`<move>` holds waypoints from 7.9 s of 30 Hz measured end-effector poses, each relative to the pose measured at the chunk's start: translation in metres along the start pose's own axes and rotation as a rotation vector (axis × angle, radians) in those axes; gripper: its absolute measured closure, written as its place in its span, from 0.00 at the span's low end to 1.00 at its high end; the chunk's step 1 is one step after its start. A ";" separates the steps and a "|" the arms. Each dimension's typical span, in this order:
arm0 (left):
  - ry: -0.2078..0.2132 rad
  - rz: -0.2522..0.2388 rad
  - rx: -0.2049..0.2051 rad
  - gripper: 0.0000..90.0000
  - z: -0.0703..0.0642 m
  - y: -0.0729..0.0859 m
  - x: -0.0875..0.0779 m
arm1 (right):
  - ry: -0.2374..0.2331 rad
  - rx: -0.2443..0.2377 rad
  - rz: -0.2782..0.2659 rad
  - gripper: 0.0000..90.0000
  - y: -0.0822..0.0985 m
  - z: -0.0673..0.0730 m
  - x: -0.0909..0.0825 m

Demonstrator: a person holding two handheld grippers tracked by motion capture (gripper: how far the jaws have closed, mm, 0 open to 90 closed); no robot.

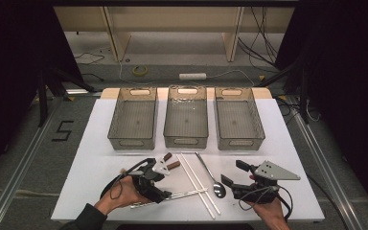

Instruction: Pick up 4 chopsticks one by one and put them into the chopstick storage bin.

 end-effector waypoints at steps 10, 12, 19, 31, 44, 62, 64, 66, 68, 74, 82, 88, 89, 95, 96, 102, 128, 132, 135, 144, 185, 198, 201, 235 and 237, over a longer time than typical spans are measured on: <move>0.014 0.115 0.036 0.58 0.002 -0.003 0.012 | -0.010 -0.001 0.005 0.27 0.000 0.001 0.000; 0.020 0.127 0.037 0.59 0.003 -0.003 0.012 | -0.010 -0.002 0.006 0.28 0.000 0.001 0.001; 0.040 0.165 0.049 0.67 0.002 -0.004 0.018 | -0.014 0.003 0.009 0.28 0.000 0.001 0.002; 0.053 0.225 0.085 0.79 0.001 -0.003 0.026 | -0.018 0.005 0.012 0.28 0.001 0.001 0.002; 0.059 0.243 0.103 0.89 0.001 -0.002 0.029 | -0.019 0.006 0.013 0.29 0.000 0.001 0.002; 0.050 0.184 0.152 0.95 -0.001 -0.004 0.023 | -0.023 0.005 0.017 0.29 0.000 0.001 0.002; 0.042 0.170 0.150 0.95 -0.001 -0.006 0.020 | -0.023 0.006 0.016 0.29 0.000 0.002 0.002; 0.048 0.137 0.133 0.95 -0.001 -0.008 0.017 | -0.023 0.006 0.016 0.29 0.000 0.001 0.002; 0.036 0.111 0.127 0.95 -0.002 -0.010 0.013 | -0.023 0.007 0.016 0.29 0.000 0.001 0.002; -0.001 0.054 0.100 0.95 0.001 -0.015 0.001 | -0.022 0.005 0.014 0.29 0.000 0.001 0.002; -0.050 -0.047 0.047 0.95 0.011 -0.024 -0.022 | -0.021 0.010 0.016 0.29 0.000 0.001 0.002; -0.095 -0.126 -0.013 0.95 0.026 -0.029 -0.040 | -0.021 0.013 0.018 0.29 0.000 0.000 0.003; -0.107 -0.131 -0.016 0.95 0.029 -0.029 -0.043 | -0.021 0.014 0.019 0.29 0.000 0.000 0.003; -0.154 -0.193 -0.084 0.95 0.048 -0.029 -0.059 | -0.020 0.011 0.020 0.29 0.000 0.000 0.003; -0.159 -0.198 -0.092 0.95 0.050 -0.028 -0.062 | -0.020 0.013 0.023 0.29 0.001 0.000 0.003; -0.195 -0.244 -0.137 0.95 0.065 -0.029 -0.075 | -0.021 0.016 0.021 0.29 0.000 0.000 0.003; -0.376 -0.385 -0.288 0.95 0.142 -0.028 -0.120 | -0.026 0.017 0.025 0.29 0.001 0.001 0.004; -0.397 -0.397 -0.318 0.95 0.155 -0.027 -0.125 | -0.028 0.018 0.027 0.29 0.001 0.001 0.004; -0.418 -0.406 -0.337 0.95 0.165 -0.026 -0.127 | -0.029 0.017 0.028 0.29 0.001 0.001 0.004; -0.468 -0.434 -0.394 0.95 0.190 -0.018 -0.129 | -0.033 0.018 0.031 0.29 0.002 0.001 0.004; -0.339 -0.379 -0.449 0.42 0.147 0.007 -0.113 | -0.036 0.022 0.033 0.29 0.001 0.001 0.004; -0.192 -0.276 -0.298 0.27 0.066 -0.014 -0.089 | -0.037 0.013 0.034 0.29 0.001 0.003 0.004; -0.166 -0.218 -0.270 0.26 0.056 -0.012 -0.075 | -0.038 0.011 0.034 0.29 0.001 0.003 0.004; -0.008 0.086 -0.087 0.47 -0.014 0.014 0.012 | -0.040 0.015 0.059 0.29 0.002 0.004 0.005; -0.005 0.099 -0.079 0.50 -0.015 0.015 0.014 | -0.040 0.014 0.059 0.29 0.002 0.004 0.005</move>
Point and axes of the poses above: each handheld gripper's, and its own axes: x roughly forward along the jaws, y roughly out of its underside, z roughly to its left, the point moved 4 cm from there along x, roughly forward along the jaws, and after that the axes turned 11 degrees about y, right-handed, at the moved point
